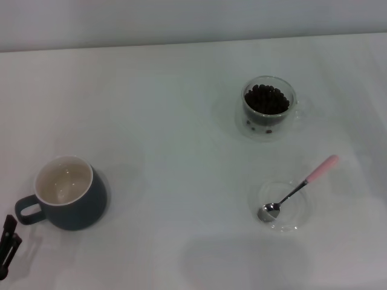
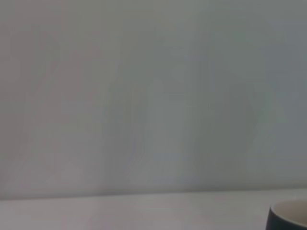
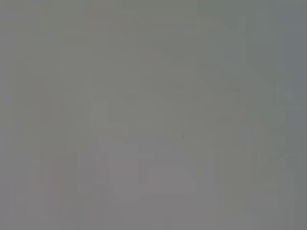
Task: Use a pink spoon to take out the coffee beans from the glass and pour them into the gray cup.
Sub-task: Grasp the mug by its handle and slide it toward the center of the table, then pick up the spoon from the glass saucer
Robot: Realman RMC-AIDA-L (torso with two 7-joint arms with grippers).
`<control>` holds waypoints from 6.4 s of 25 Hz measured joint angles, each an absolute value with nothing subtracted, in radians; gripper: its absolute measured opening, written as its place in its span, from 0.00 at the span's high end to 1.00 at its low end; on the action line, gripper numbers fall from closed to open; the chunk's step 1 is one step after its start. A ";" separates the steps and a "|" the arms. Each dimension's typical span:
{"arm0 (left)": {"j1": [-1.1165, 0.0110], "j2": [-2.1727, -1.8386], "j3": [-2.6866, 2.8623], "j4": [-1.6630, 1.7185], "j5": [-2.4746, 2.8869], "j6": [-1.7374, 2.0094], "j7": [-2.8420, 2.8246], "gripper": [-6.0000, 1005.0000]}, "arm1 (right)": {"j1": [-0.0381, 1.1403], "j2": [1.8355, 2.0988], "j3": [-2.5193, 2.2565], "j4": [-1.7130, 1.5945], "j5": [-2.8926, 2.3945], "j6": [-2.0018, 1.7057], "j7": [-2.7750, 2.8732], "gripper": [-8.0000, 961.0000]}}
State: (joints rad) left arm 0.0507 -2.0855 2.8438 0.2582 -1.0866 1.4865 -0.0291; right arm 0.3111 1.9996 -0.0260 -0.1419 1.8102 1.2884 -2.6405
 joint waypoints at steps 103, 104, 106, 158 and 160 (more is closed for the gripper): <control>-0.424 -2.085 2.842 0.296 -0.876 1.042 -0.006 0.75 | 0.326 2.002 -0.028 -0.135 1.810 1.282 -2.625 0.13; -0.421 -2.085 2.842 0.296 -0.876 1.043 -0.006 0.74 | 0.325 2.002 -0.028 -0.135 1.810 1.281 -2.625 0.13; -0.413 -2.085 2.842 0.296 -0.876 1.043 -0.005 0.71 | 0.324 2.002 -0.027 -0.135 1.810 1.282 -2.625 0.13; -0.211 -2.077 2.829 0.221 -1.191 1.658 0.002 0.54 | 0.222 1.973 -0.322 -0.169 1.272 1.420 -1.554 0.14; -0.211 -2.077 2.829 0.215 -1.197 1.670 0.002 0.54 | 0.222 1.983 -0.323 -0.169 1.272 1.420 -1.556 0.14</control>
